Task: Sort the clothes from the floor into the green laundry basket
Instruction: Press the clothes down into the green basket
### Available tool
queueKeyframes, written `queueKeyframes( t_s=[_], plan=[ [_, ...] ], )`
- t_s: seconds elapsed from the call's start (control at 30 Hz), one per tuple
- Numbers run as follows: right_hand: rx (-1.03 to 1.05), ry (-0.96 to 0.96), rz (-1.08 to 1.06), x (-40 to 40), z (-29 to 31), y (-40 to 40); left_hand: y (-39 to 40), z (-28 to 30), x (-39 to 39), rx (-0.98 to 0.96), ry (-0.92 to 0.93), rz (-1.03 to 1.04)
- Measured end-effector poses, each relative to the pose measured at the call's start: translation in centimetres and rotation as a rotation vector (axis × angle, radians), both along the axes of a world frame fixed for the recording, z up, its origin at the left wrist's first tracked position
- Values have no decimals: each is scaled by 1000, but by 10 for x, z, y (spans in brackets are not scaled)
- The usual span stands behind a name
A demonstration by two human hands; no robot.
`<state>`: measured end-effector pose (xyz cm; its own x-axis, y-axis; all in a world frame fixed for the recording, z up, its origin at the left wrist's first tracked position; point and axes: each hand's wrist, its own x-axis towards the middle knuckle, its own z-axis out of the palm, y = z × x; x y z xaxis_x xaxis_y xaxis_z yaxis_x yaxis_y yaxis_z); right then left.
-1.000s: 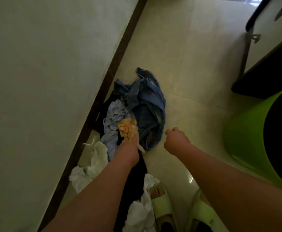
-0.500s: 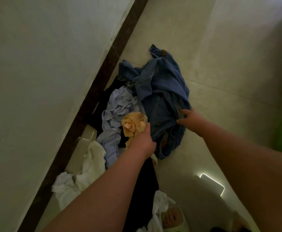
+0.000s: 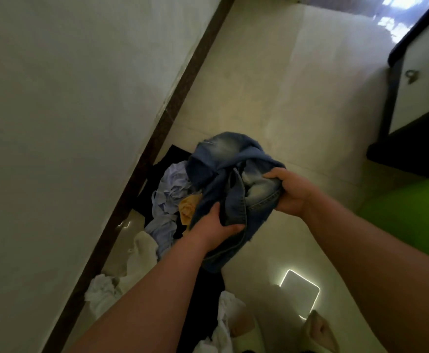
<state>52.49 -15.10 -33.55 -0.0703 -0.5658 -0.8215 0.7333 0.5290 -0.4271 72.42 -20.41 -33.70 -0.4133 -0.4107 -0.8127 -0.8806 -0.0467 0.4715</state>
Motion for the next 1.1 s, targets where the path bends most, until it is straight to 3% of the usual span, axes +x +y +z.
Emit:
queueKeyframes(
  t_s=[0.17,0.27,0.37,0.5,0.67,0.73,0.8,0.9,0.97,1.1],
  plan=[
    [-66,-46,-63,-11,76,0,12,72,-21,107,128,-5],
    [-72,8,29,-9,120,-2,27,112,-34,-115,167,0],
    [-2,351,263,-13,160,-11,32,142,-38,-320,16,45],
    [136,958,571,-25,200,-22,21,174,-40,-331,-121,-349],
    [184,1115,449,-55,224,-15,-16,184,-31,-355,-203,-408],
    [177,1176,469,-64,241,-11,-16,187,-25,-495,-264,-388],
    [199,1282,627,-69,249,-14,-13,196,-27,-740,-289,-355],
    [220,1347,810,-71,268,-12,-10,229,-48,-979,-72,-195],
    [160,1307,821,-70,277,-11,-14,248,-68,-890,127,-11],
    [42,1078,856,-47,294,-5,-15,277,-104,-775,404,-105]
  ],
)
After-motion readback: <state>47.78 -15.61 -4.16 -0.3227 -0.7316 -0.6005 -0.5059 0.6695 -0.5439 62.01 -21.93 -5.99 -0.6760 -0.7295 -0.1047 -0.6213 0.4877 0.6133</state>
